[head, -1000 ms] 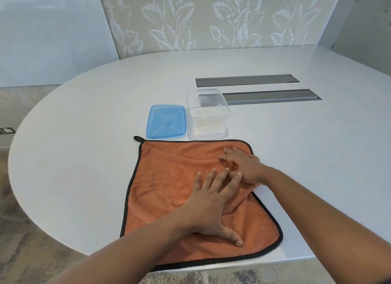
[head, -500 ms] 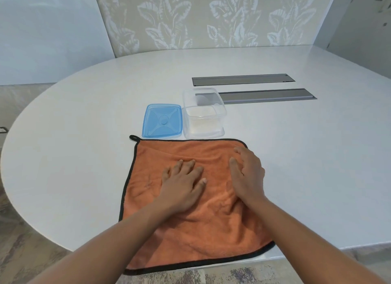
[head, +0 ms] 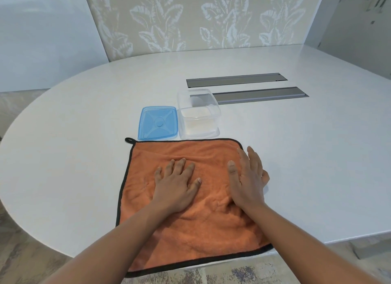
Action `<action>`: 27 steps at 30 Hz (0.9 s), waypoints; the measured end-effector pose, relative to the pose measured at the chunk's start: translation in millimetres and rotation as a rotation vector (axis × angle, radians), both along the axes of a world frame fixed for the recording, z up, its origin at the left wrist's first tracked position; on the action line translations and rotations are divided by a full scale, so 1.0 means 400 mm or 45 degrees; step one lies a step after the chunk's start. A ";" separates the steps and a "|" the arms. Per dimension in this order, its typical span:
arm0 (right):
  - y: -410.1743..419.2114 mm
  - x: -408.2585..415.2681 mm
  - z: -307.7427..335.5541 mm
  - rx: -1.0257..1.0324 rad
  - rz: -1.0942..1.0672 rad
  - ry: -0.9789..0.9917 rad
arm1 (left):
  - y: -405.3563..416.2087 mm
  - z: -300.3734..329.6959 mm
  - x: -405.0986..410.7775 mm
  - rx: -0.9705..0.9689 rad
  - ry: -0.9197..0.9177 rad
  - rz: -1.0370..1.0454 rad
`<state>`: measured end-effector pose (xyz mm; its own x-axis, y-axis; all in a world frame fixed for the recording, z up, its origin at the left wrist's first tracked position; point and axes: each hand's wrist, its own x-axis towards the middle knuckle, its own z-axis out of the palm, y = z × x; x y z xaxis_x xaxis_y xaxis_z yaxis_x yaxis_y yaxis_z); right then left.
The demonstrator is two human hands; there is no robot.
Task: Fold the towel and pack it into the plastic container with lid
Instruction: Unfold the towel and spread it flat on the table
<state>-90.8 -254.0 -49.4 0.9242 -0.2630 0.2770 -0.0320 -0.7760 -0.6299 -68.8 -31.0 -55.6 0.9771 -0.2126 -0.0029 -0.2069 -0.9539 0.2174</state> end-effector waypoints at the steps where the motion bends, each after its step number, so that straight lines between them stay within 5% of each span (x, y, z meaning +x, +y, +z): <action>1: -0.006 -0.003 -0.002 -0.044 -0.030 0.046 | 0.000 0.000 0.000 0.004 -0.001 -0.001; 7: -0.049 0.010 0.021 -0.117 -0.235 0.330 | 0.001 -0.006 0.001 0.009 -0.004 -0.012; 12: -0.016 0.037 0.045 -0.257 0.152 0.188 | 0.000 -0.015 0.004 0.031 0.023 0.054; 16: 0.026 0.043 0.016 -0.500 0.412 0.354 | 0.008 -0.016 0.004 0.057 0.091 0.140; 27: -0.018 0.098 0.025 -0.732 0.302 0.703 | 0.044 -0.001 -0.001 0.077 0.146 0.278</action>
<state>-51.7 -261.1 -39.5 0.9797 -0.0002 -0.2006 -0.0155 -0.9971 -0.0747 -69.3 -13.6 -56.2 0.9924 0.0075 -0.1229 0.0284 -0.9852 0.1689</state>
